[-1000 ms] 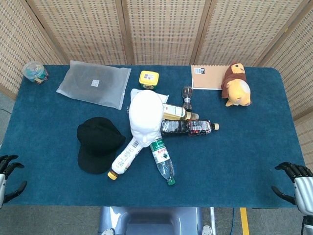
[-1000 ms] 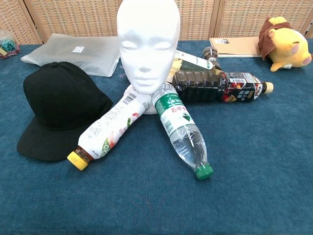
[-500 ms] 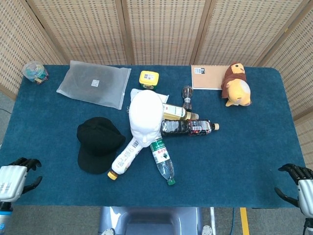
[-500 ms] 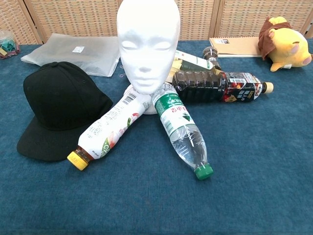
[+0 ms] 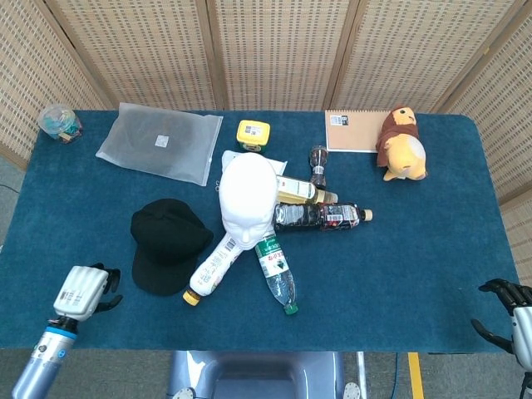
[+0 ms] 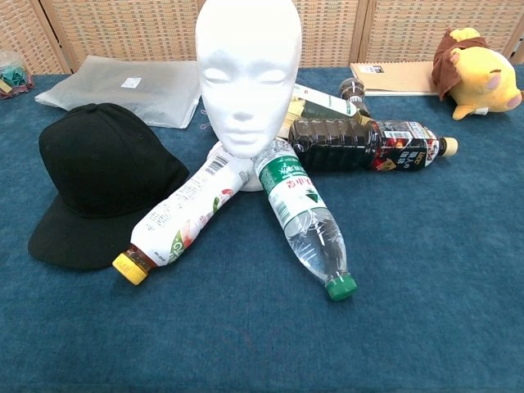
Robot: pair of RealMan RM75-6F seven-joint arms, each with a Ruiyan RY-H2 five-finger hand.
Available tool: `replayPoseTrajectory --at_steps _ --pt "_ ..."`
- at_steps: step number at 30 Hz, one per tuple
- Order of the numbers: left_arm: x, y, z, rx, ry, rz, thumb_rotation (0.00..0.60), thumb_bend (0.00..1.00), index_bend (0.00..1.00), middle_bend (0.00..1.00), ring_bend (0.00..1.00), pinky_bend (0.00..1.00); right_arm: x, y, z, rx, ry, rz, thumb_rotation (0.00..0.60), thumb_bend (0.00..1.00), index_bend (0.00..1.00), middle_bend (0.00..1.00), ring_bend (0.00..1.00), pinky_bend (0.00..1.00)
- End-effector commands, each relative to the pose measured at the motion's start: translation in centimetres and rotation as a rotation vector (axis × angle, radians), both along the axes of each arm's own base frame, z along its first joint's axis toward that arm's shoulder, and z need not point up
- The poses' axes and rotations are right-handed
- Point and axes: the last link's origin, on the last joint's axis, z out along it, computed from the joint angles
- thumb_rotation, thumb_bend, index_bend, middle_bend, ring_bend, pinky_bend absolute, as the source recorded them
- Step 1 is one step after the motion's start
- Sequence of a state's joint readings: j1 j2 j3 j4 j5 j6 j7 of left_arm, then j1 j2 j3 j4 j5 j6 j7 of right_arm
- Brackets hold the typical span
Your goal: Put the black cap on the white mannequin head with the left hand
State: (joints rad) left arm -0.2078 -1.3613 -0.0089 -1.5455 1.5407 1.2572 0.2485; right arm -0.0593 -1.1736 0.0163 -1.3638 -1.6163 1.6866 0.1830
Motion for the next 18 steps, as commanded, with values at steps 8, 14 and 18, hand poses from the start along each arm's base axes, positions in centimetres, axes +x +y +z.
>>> replayPoseTrajectory --at_steps 8,14,18 --pt "1.1 0.8 -3.7 -0.003 0.045 -0.041 0.600 0.14 0.67 0.73 0.55 0.74 -0.5 0.2 0.2 -0.009 -0.009 -0.015 0.600 0.17 0.37 0.34 0.34 0.30" --pt "1.6 0.9 -5.0 0.003 0.055 -0.059 0.600 0.14 0.67 0.73 0.55 0.74 -0.7 0.4 0.5 -0.017 -0.010 -0.019 0.600 0.17 0.37 0.34 0.34 0.30" --pt "1.8 0.9 -5.6 0.004 0.052 -0.064 0.600 0.14 0.67 0.73 0.55 0.74 -0.8 0.5 0.6 -0.020 -0.011 -0.023 0.600 0.17 0.37 0.34 0.34 0.30"
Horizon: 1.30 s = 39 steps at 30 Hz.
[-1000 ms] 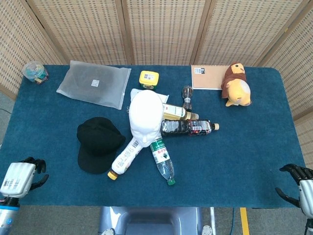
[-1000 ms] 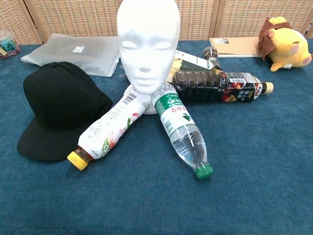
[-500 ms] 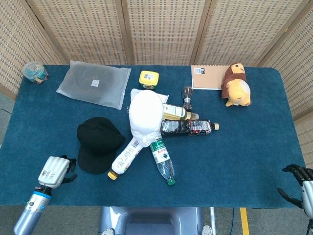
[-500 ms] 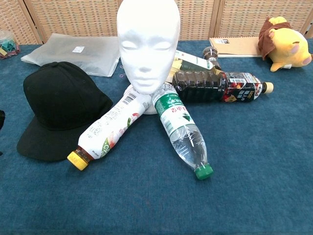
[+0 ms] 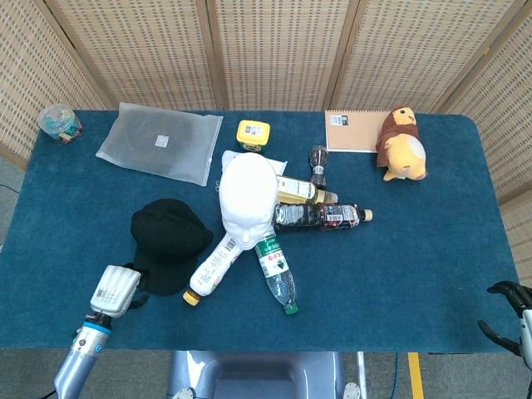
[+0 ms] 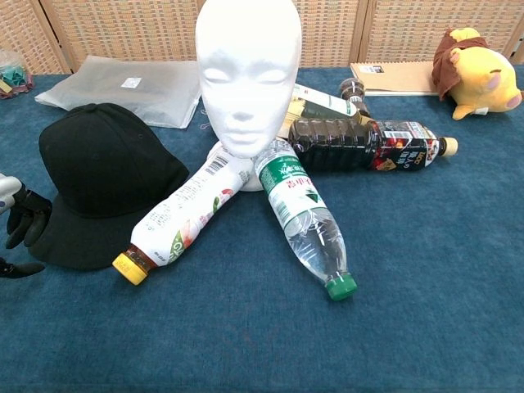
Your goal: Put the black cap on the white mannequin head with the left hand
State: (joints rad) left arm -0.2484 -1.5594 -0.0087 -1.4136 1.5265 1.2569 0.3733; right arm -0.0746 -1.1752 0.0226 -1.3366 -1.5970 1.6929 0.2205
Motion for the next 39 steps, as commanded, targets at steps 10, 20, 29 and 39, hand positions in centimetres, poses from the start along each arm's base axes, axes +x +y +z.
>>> replayPoseTrajectory --at_steps 10,20,29,39 --pt "0.4 0.0 -1.4 -0.005 -0.006 0.003 0.600 0.14 0.67 0.73 0.55 0.74 -0.4 0.2 0.3 -0.011 -0.005 -0.010 0.600 0.17 0.37 0.34 0.34 0.30" --pt "0.4 0.1 -2.5 0.007 -0.021 0.014 0.600 0.14 0.67 0.73 0.55 0.74 -0.7 0.2 0.5 -0.017 -0.005 -0.020 0.600 0.17 0.37 0.34 0.34 0.30" --pt "0.6 0.4 -3.0 0.022 -0.026 0.010 0.600 0.16 0.67 0.73 0.55 0.74 -1.1 0.3 0.6 -0.021 -0.007 -0.033 0.600 0.17 0.37 0.34 0.34 0.30" --pt "0.7 0.7 -3.3 0.032 -0.033 0.014 0.600 0.16 0.67 0.73 0.55 0.74 -1.4 0.2 0.6 -0.020 -0.009 -0.041 0.600 0.17 0.37 0.34 0.34 0.30"
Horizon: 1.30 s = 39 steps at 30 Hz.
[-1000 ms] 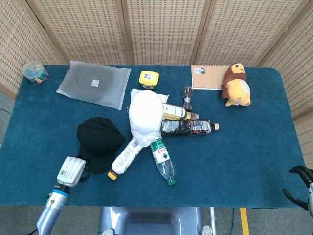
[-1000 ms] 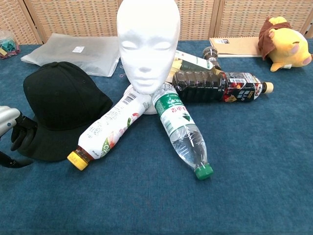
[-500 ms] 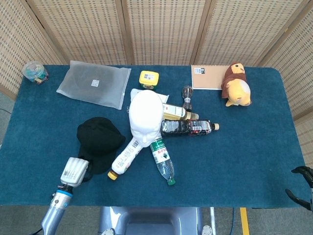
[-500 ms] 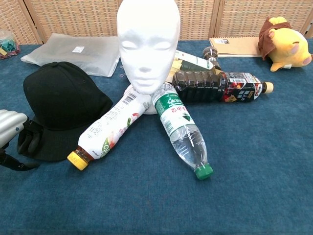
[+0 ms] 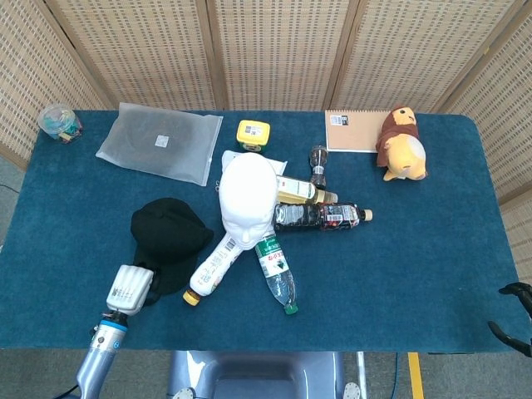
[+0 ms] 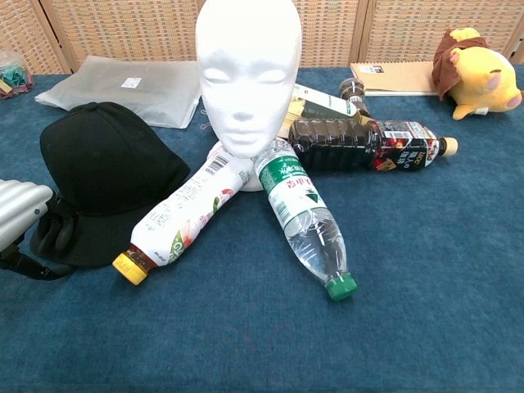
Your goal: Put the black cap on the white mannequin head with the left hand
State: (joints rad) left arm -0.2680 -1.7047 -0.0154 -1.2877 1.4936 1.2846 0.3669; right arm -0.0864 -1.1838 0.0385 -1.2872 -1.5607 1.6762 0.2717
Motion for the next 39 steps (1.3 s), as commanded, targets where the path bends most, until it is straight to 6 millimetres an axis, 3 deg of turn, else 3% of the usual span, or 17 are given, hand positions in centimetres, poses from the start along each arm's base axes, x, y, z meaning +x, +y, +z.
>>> replayPoseTrajectory --at_steps 1,5,13,18,31,39 --pt "0.0 0.1 -0.1 -0.001 0.001 0.002 0.600 0.16 0.67 0.73 0.55 0.74 -0.1 0.0 0.0 0.001 0.000 -0.002 0.600 0.17 0.37 0.34 0.34 0.30" --pt "0.0 0.3 -0.2 0.006 -0.003 0.007 0.600 0.17 0.67 0.73 0.55 0.74 -0.1 -0.1 0.0 -0.003 -0.001 -0.004 0.600 0.17 0.37 0.34 0.34 0.30" --pt "1.7 2.7 0.4 0.085 -0.087 -0.025 0.600 0.18 0.67 0.73 0.55 0.74 -0.2 -0.2 0.2 -0.012 -0.001 -0.004 0.600 0.17 0.37 0.34 0.34 0.30" --pt "2.8 4.3 0.9 0.127 -0.121 -0.057 0.600 0.21 0.67 0.67 0.49 0.73 -0.2 -0.2 0.3 -0.009 0.004 -0.002 0.600 0.17 0.37 0.34 0.34 0.30" --pt "4.6 9.2 0.7 0.178 -0.151 -0.062 0.600 0.21 0.61 0.53 0.35 0.54 -0.1 0.1 0.6 -0.023 0.009 -0.005 0.600 0.17 0.37 0.34 0.34 0.30" --pt "4.5 12.0 0.2 0.192 -0.146 -0.029 0.600 0.21 0.55 0.49 0.33 0.52 0.1 0.2 0.7 -0.028 0.015 -0.005 0.600 0.17 0.37 0.34 0.34 0.30"
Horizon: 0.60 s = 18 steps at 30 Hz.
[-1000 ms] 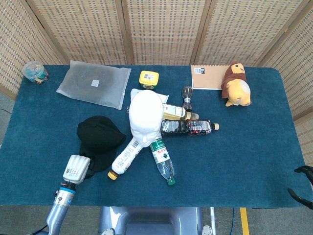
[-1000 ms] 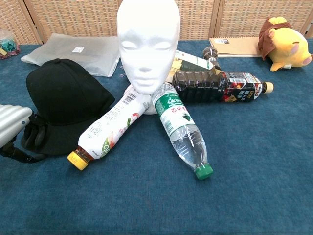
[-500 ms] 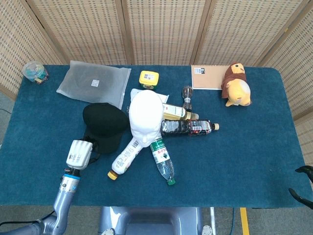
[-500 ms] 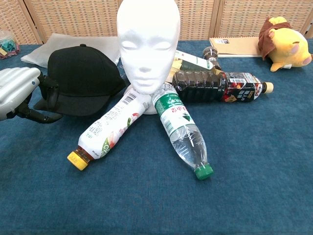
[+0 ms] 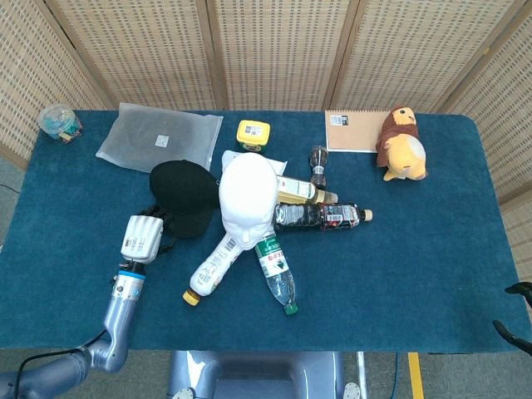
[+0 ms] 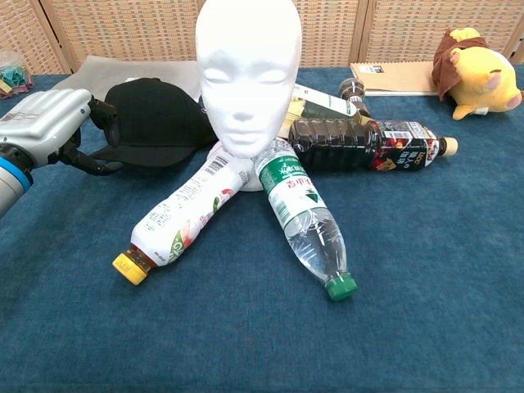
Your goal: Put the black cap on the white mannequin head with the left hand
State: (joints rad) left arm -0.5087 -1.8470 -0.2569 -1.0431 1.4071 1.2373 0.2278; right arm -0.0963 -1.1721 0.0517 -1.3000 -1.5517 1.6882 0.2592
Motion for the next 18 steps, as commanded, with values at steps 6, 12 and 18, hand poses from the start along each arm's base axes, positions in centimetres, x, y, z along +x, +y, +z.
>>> replayPoseTrajectory --at_steps 6,12,18 --pt "-0.1 2.3 -0.6 -0.001 -0.038 0.050 0.600 0.22 0.53 0.48 0.32 0.52 0.3 0.0 0.1 -0.007 0.006 0.006 0.600 0.17 0.37 0.34 0.34 0.30" --pt "-0.3 3.3 -1.0 -0.006 -0.043 0.067 0.600 0.28 0.52 0.48 0.32 0.52 0.5 0.0 0.2 -0.012 0.008 0.009 0.600 0.17 0.37 0.34 0.34 0.30" --pt "-0.3 4.2 -1.1 -0.007 -0.024 0.062 0.600 0.31 0.52 0.47 0.32 0.51 0.6 0.1 0.4 -0.017 0.008 0.011 0.600 0.17 0.37 0.34 0.34 0.30"
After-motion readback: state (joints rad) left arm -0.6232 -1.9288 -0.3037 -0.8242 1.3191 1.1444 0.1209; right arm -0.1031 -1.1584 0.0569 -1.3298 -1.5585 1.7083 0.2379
